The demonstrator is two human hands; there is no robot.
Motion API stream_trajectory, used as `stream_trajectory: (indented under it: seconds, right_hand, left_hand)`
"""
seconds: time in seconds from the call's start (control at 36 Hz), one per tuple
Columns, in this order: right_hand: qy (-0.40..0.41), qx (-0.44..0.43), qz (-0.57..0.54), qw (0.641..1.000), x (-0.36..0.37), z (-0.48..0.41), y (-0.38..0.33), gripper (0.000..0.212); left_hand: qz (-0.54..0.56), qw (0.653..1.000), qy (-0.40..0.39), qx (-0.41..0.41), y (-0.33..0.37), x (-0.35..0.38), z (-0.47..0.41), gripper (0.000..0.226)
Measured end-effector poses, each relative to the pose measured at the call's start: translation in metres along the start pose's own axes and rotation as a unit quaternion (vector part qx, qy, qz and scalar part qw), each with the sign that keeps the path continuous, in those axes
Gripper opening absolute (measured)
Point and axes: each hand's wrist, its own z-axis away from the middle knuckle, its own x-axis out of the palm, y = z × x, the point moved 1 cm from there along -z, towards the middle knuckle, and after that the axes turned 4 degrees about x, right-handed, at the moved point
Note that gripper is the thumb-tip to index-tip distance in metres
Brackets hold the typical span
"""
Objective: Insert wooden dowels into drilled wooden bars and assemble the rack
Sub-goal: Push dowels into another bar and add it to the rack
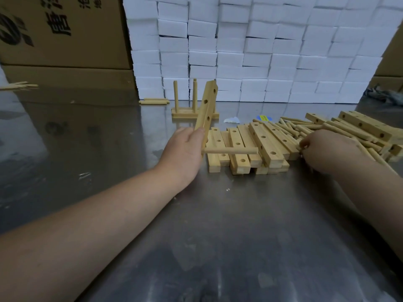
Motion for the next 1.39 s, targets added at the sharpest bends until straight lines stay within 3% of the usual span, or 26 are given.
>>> stream_trajectory:
  seconds: [0.19, 0.31, 0.42, 0.56, 0.69, 0.83, 0.92, 1.03, 1.08, 1.19, 1.39]
  right_hand:
    - [0.014, 0.013, 0.039, 0.999, 0.002, 0.002, -0.003, 0.028]
    - [0.007, 0.032, 0.061, 0.998, 0.001, 0.004, -0.005, 0.008]
    - [0.008, 0.048, 0.069, 0.996, -0.001, 0.008, -0.007, 0.022]
    - [-0.003, 0.063, 0.05, 0.997, -0.009, 0.014, -0.01, 0.013]
    - [0.115, 0.066, -0.075, 0.988, -0.013, 0.013, -0.01, 0.023]
    - [0.254, -0.081, -0.242, 0.933, -0.021, 0.025, -0.023, 0.027]
    - [0.232, -0.172, -0.297, 0.91, -0.021, 0.039, -0.029, 0.022]
    - [0.127, -0.231, -0.329, 0.907, -0.019, 0.053, -0.037, 0.019]
    - [0.108, -0.251, -0.321, 0.907, -0.019, 0.059, -0.04, 0.021]
    - [0.078, -0.27, -0.33, 0.901, -0.018, 0.067, -0.046, 0.022]
    - [0.085, -0.282, -0.325, 0.899, -0.015, 0.065, -0.043, 0.023]
  left_hand:
    - [-0.004, 1.0, -0.003, -0.006, 0.001, 0.001, 0.001, 0.043]
    - [-0.005, 1.0, -0.002, -0.01, 0.001, 0.0, 0.001, 0.042]
    - [-0.005, 1.0, -0.004, -0.01, 0.002, 0.0, 0.001, 0.039]
    - [0.0, 1.0, -0.014, -0.01, 0.004, -0.001, 0.002, 0.034]
    - [0.01, 0.999, -0.019, -0.027, 0.007, -0.002, 0.004, 0.033]
    - [0.039, 0.998, -0.026, -0.044, 0.01, -0.003, 0.005, 0.03]
    - [0.046, 0.998, -0.034, -0.04, 0.012, -0.002, 0.006, 0.03]
    - [0.071, 0.996, -0.049, -0.02, 0.013, -0.002, 0.007, 0.024]
    - [0.092, 0.993, -0.07, -0.02, 0.014, -0.002, 0.008, 0.022]
    - [0.115, 0.987, -0.111, -0.022, 0.014, -0.002, 0.01, 0.043]
    - [0.122, 0.985, -0.124, 0.004, 0.012, -0.002, 0.011, 0.041]
